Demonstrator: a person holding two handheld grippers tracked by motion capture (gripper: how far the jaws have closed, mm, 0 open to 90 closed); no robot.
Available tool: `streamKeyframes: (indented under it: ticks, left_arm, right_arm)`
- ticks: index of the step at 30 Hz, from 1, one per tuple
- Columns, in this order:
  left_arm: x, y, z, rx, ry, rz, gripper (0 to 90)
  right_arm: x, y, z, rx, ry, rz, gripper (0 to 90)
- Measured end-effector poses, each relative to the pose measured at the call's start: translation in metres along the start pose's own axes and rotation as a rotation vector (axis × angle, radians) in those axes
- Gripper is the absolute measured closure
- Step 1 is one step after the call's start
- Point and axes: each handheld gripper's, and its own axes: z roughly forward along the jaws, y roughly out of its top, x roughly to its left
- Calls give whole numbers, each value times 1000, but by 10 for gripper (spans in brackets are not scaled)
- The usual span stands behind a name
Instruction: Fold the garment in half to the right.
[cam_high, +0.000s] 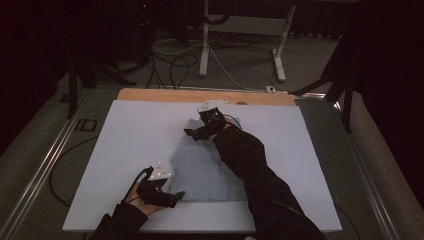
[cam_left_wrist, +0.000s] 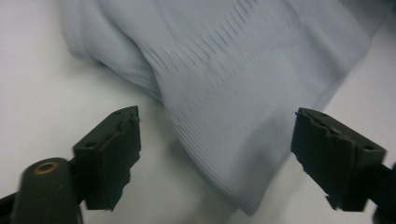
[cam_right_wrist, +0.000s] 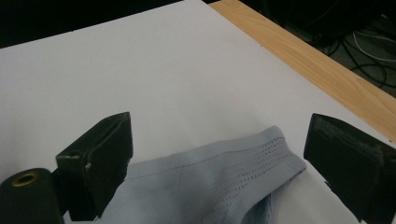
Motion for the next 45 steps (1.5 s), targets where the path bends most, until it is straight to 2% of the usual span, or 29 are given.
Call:
streamKeyframes:
  ticks: [1,3,7,10,12,13,16,21,23,24,25,26,28,32,38,41,42,43,45]
  left_arm:
    - [-1,-1,1,17,2,10,200]
    - [-2,-4,3,31,-12,5,235]
    - [-4,-8,8,49,-13,-10,314]
    - [-6,-8,8,42,-11,-9,373]
    - [-6,-8,8,40,-18,-8,437]
    - [-7,-8,8,41,-19,-1,499]
    - [-8,-7,8,45,-27,0,551]
    - [-15,-5,10,56,-18,48,659]
    - [-17,-5,11,54,-30,50,684]
    - [-17,-4,11,53,-29,49,743]
    - [-16,-3,12,45,-32,40,743]
    - [-15,-3,12,40,-33,33,841]
    - [-14,-1,11,28,-42,10,856]
    - [-15,2,8,11,-46,19,867]
    - [-19,8,4,-21,-40,31,870]
    - [-21,10,3,-32,-39,41,870]
    - [-21,10,3,-34,-36,42,871]
    - [-21,10,3,-37,-35,40,871]
    - [-21,10,2,-42,-36,42,870]
  right_arm:
    - [0,0,0,0,0,0,82]
    - [-1,0,1,7,-1,-2,82]
    - [-3,-2,5,10,5,13,82]
    - [-3,-2,7,17,3,7,82]
    - [-3,-2,8,15,6,14,82]
    - [-3,-2,9,21,5,8,82]
    - [-3,-1,11,20,5,14,82]
    - [-3,0,14,22,11,19,83]
    - [-4,0,15,23,12,21,83]
    - [-4,1,17,32,10,18,85]
    - [-4,1,17,32,10,18,85]
    - [-5,2,19,34,9,11,86]
    - [-5,3,20,35,8,19,87]
    - [-9,6,26,38,-10,20,86]
    - [-16,10,34,37,-33,53,86]
    - [-21,14,40,66,-60,56,86]
    - [-23,14,42,64,-65,70,86]
    - [-23,14,42,64,-65,70,86]
    - [-26,13,46,66,-48,102,86]
